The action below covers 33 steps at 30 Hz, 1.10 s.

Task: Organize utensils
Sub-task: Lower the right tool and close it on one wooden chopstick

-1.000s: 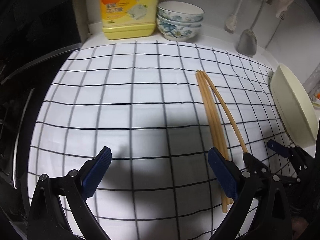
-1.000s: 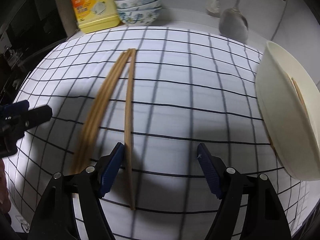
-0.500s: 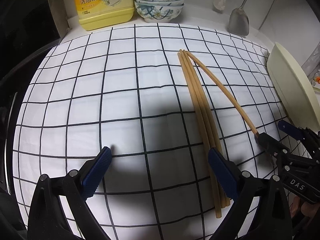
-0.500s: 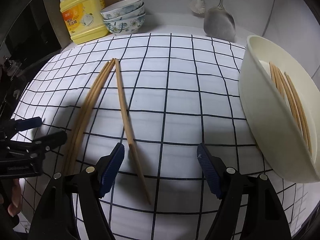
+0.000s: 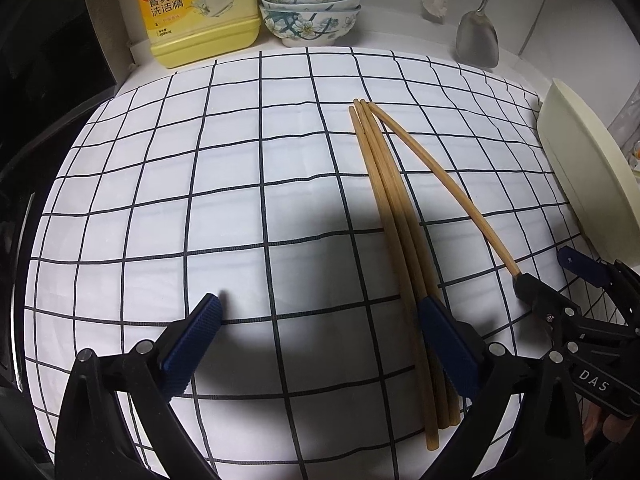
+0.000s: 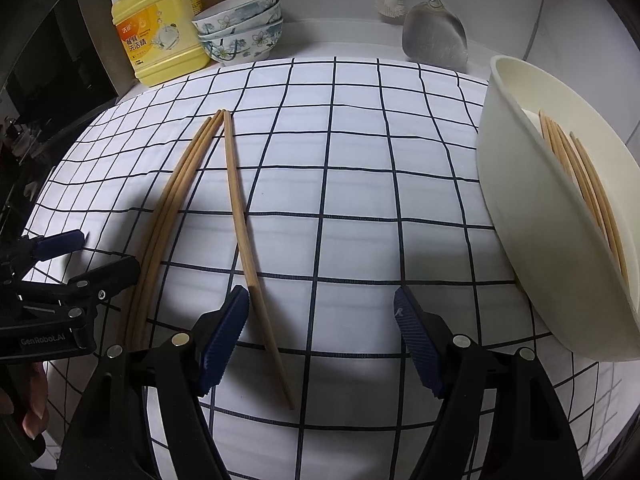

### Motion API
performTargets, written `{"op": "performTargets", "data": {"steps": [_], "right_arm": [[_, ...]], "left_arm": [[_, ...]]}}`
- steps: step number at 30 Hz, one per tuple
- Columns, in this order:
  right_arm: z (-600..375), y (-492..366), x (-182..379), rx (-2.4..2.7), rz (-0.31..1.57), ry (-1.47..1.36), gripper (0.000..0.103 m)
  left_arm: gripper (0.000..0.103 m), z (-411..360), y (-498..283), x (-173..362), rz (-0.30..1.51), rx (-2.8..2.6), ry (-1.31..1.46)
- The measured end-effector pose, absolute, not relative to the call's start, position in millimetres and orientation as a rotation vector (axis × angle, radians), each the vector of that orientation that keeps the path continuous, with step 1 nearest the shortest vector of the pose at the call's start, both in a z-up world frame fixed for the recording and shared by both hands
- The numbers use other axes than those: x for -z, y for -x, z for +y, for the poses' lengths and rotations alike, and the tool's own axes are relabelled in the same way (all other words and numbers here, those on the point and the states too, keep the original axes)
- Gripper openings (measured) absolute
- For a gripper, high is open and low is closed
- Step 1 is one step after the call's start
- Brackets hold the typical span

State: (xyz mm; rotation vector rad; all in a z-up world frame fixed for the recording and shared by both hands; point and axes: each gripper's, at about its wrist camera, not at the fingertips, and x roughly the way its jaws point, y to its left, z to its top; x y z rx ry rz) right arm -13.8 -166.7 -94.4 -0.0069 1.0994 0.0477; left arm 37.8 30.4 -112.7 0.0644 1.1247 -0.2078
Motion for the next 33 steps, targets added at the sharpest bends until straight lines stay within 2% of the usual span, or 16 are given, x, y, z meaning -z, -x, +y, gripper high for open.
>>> {"op": "performTargets", "data": {"steps": [10,27,29,31,32,33], "right_arm": [[-162,9,96,-0.055,1.098,0.020,0.072],[-146,-10,99,-0.122,1.088,0.095,0.072],[-143,-12,99,-0.145,1.091,0.109,0.071],[-139,-14,98,-0.169,1.089,0.124,0.061],[-136,-14,97,-0.179,1.086,0.133,0.058],[-134,-14,97,-0.189,1.085,0.141,0.050]], "left_arm": [[0.098,22,-39,115,1.115,0.175,-0.134],[0.096,45,-59,116,1.087,0.122,-0.085],[0.090,41,-60,115,1.080,0.133,-0.091],[0.078,36,-60,111,1.070,0.159,-0.106],[0.069,33,-61,110,1.066,0.173,-0.114],[0.060,31,-61,109,1.063,0.181,-0.118]]}}
